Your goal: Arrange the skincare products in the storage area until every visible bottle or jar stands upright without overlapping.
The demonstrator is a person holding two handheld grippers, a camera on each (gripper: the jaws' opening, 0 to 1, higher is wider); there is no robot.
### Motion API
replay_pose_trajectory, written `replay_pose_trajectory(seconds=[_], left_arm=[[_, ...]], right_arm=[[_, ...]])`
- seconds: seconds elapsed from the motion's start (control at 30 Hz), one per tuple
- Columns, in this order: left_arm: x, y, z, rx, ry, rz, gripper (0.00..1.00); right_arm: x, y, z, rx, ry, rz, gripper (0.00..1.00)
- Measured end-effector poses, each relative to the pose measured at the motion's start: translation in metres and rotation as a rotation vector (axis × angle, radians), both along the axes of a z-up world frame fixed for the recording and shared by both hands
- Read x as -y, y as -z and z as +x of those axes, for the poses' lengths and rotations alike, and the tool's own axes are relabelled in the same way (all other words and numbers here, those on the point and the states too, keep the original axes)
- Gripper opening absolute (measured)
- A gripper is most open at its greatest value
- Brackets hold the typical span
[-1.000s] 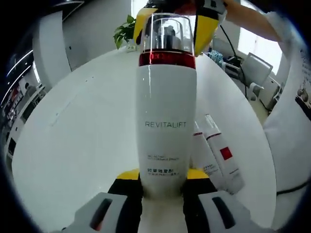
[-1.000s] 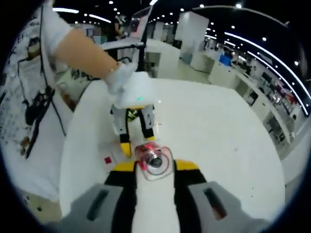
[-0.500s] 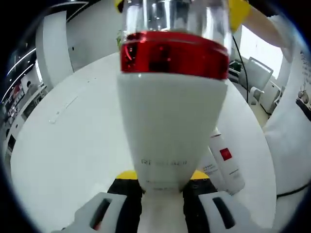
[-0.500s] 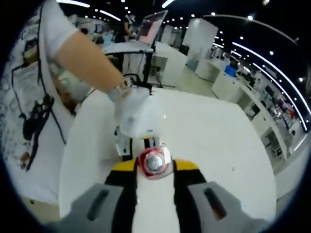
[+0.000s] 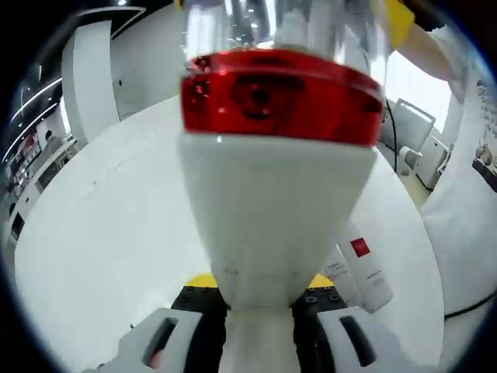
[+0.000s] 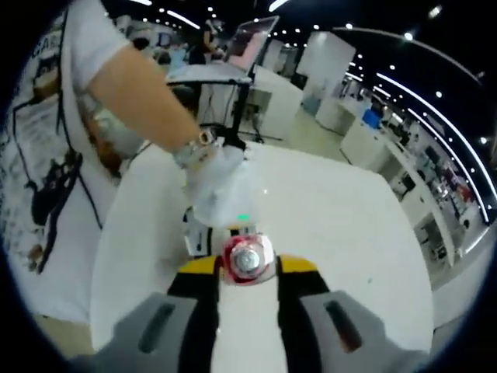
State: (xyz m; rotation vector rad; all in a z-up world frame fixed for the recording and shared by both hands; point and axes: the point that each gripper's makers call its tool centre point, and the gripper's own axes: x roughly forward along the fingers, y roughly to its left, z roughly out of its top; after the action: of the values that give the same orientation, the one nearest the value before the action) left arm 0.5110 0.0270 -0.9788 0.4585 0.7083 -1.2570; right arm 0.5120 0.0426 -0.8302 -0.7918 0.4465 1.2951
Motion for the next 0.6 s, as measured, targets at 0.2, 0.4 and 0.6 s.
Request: replay_pose_trajectory(seconds=[0.2, 0.4, 0.6], left_arm=[[0.0, -0.001, 0.0, -0.033, -0.041, -0.027, 0.33], [-0.004, -0.011, -0.006, -0.044, -0.038, -0.055, 0.33], [-0.005, -0.024, -0.004, -0.03, -0.073, -0.117, 0.33]], right_arm=[[-0.007, 0.0, -0.002, 0.003, -0.017, 0.005, 0.25], [-0.015, 0.0, -0.006, 0.007, -0.039, 0.024, 0.26], [-0.016, 0.002, -0.002, 0.093, -0.078, 0.069, 0.29]])
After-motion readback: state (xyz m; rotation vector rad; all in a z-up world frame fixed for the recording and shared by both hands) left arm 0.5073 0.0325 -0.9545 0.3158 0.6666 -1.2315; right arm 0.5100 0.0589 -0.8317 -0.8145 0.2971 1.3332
